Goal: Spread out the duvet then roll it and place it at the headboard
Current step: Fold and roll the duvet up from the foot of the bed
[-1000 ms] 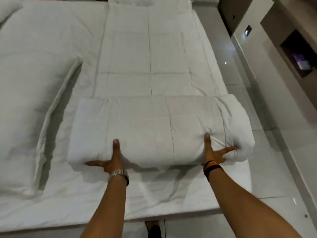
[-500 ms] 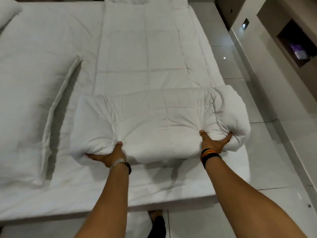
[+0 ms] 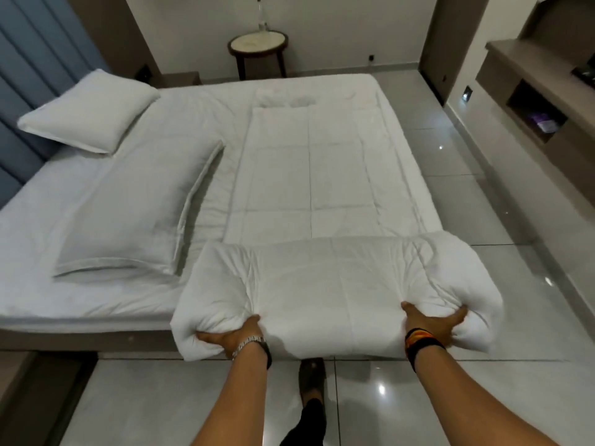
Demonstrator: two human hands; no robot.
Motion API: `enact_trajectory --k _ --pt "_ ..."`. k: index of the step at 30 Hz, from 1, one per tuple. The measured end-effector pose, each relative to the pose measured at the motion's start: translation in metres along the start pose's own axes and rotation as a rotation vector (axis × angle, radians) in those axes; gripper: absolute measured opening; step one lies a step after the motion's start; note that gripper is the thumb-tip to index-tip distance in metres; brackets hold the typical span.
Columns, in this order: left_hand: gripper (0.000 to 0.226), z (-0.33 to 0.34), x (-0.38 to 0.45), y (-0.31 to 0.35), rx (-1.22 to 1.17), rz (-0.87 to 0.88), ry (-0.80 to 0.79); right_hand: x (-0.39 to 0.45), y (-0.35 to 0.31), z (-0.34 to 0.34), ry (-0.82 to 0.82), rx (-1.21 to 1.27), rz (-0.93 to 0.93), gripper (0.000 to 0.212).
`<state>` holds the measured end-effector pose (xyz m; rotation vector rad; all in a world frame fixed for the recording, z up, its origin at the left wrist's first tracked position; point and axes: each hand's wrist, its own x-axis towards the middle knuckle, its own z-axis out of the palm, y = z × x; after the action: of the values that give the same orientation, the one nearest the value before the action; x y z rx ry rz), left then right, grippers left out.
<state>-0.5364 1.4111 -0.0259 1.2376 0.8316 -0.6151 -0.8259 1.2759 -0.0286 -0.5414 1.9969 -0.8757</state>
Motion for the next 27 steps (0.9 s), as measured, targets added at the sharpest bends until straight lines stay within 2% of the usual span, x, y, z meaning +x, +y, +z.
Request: enact_trajectory --k 3,4,6,7,8,10,13,16,19,22,27 --pt "0.098 0.014 -0.034 0.026 0.012 0.029 -0.085 -0.014 -0.042 -0.006 -0.05 0.021 -0.025 0.131" --pt "0.102 0.032 -0.052 0.035 0.031 0.022 -0.088 -0.015 -0.064 -0.002 -0.08 0.02 -0.045 0.131" --pt "0.116 0.072 -0.076 0.06 0.132 0.149 -0.134 -0.012 -0.113 0.013 -0.154 0.048 -0.154 0.128" --pt "0.123 0.093 -0.081 0.071 0.264 0.246 -0.176 -0.01 -0.138 0.022 -0.201 0.098 -0.238 0.122" --pt "0.125 0.113 -0.084 0.083 0.29 0.298 -0.266 -0.007 -0.163 0.033 -0.257 0.156 -0.325 0.114" --pt "0.11 0.147 -0.082 0.098 0.362 0.433 -0.406 -0.004 -0.201 0.052 -0.337 0.177 -0.482 0.095" --pt "0.091 0.185 -0.056 0.095 0.478 0.584 -0.376 0.016 -0.213 0.086 -0.271 0.085 -0.561 0.078" --pt "0.091 0.212 -0.001 0.06 0.614 0.503 -0.22 0.051 -0.177 0.123 -0.195 -0.008 -0.436 0.082" --pt "0.105 0.24 0.055 0.025 0.75 0.312 -0.16 0.094 -0.148 0.174 -0.235 -0.078 -0.232 0.098" --pt "0.123 0.276 0.094 0.008 0.709 0.294 -0.171 0.129 -0.145 0.227 -0.249 -0.038 -0.106 0.116" --pt "0.164 0.345 0.127 -0.006 0.568 0.199 -0.065 0.167 -0.168 0.303 -0.103 0.079 0.055 0.15"
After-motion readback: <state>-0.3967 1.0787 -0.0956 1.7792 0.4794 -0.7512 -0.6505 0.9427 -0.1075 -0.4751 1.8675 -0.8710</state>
